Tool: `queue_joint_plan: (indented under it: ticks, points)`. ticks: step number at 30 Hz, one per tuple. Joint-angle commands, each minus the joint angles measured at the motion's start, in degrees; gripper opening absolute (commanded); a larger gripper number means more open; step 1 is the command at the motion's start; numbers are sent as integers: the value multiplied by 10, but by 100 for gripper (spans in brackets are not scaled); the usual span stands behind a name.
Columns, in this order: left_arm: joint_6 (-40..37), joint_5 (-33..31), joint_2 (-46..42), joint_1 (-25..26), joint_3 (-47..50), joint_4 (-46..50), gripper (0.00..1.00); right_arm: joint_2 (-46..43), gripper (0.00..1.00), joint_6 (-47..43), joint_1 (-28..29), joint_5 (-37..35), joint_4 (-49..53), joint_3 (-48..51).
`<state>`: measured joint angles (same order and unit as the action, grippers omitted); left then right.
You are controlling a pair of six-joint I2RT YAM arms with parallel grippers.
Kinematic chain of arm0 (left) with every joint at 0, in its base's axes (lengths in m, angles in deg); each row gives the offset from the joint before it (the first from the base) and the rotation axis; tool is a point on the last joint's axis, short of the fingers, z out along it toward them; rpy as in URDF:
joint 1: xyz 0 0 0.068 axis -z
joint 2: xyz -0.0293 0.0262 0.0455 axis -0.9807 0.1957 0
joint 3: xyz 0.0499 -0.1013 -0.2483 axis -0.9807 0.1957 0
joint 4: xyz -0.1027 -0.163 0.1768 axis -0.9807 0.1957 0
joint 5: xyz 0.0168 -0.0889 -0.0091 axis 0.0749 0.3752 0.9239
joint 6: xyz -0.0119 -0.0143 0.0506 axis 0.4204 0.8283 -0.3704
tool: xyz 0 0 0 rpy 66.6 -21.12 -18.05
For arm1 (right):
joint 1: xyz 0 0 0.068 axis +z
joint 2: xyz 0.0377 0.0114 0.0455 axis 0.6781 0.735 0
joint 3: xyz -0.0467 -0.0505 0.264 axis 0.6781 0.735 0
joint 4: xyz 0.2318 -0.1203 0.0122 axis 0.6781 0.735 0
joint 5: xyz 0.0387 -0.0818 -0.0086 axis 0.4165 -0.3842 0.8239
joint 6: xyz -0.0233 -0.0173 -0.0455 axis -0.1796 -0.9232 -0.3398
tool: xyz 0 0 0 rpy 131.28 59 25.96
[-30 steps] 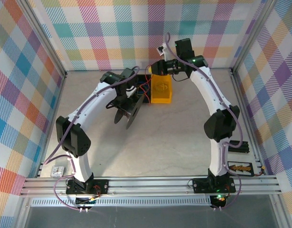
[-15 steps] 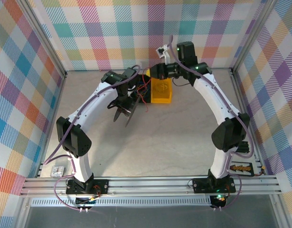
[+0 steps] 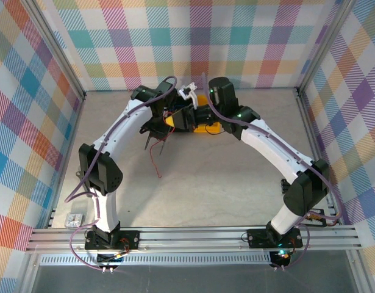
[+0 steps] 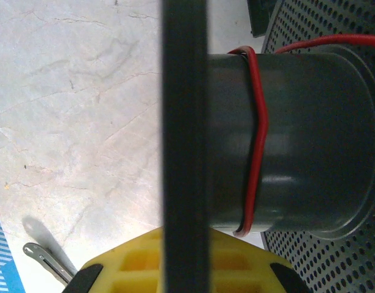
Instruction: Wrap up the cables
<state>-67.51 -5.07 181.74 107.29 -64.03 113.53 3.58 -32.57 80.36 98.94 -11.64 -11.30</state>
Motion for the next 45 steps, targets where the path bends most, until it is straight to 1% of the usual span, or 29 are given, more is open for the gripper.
queue_joint_plan:
  ticks: [1, 5, 7, 10, 12, 14, 16, 18, 20, 23, 25, 28, 31, 34, 35, 36, 39, 41, 45]
  points:
    - [25, -22, 0, -16, -25, -15, 0, -17, 0, 8, 21, 47, -73, 14]
    - [36, -21, -6, -40, -40, -29, 0, -30, 0, -3, 50, 63, -84, 58]
    - [39, -11, -7, -56, -57, -32, 0, -38, 0, -16, 62, 66, -87, 91]
    - [54, -11, -20, -69, -81, -42, 0, -35, 0, -56, 71, 79, -75, 146]
    - [65, -6, -41, -78, -79, -63, 0, -20, 0, -77, 71, 80, -60, 174]
    - [79, 5, -65, -86, -72, -87, 0, -1, 0, -100, 71, 60, -33, 190]
    - [90, 19, -92, -95, -61, -112, 0, 21, 0, -125, 67, 13, 6, 192]
    - [97, 43, -123, -102, -44, -137, 0, 43, 0, -132, 54, -19, 26, 187]
    - [104, 82, -155, -113, -24, -162, 0, 64, 0, -136, 33, -59, 48, 175]
    - [115, 165, -205, -137, 18, -201, 0, 96, 0, -158, -1, -116, 92, 143]
    - [119, 242, -238, -158, 53, -229, 0, 116, 0, -171, -28, -141, 118, 118]
    - [132, 353, -282, -188, 117, -274, 0, 130, 0, -179, -69, -143, 128, 95]
    - [126, 456, -315, -206, 180, -310, 0, 143, 0, -188, -104, -144, 140, 71]
    - [80, 509, -328, -207, 221, -297, 0, 156, 0, -205, -132, -172, 162, 48]
    - [64, 505, -328, -205, 228, -281, 0, 160, 0, -210, -138, -181, 169, 41]
    - [43, 489, -327, -202, 233, -260, 0, 165, 0, -219, -144, -194, 177, 34]
    - [0, 410, -318, -180, 240, -207, 0, 176, 0, -247, -151, -228, 193, 24]
    - [-16, 372, -304, -160, 240, -189, 0, 186, 0, -256, -151, -233, 202, 16]
    - [-32, 355, -276, -121, 228, -181, 0, 191, 0, -253, -151, -241, 203, 13]
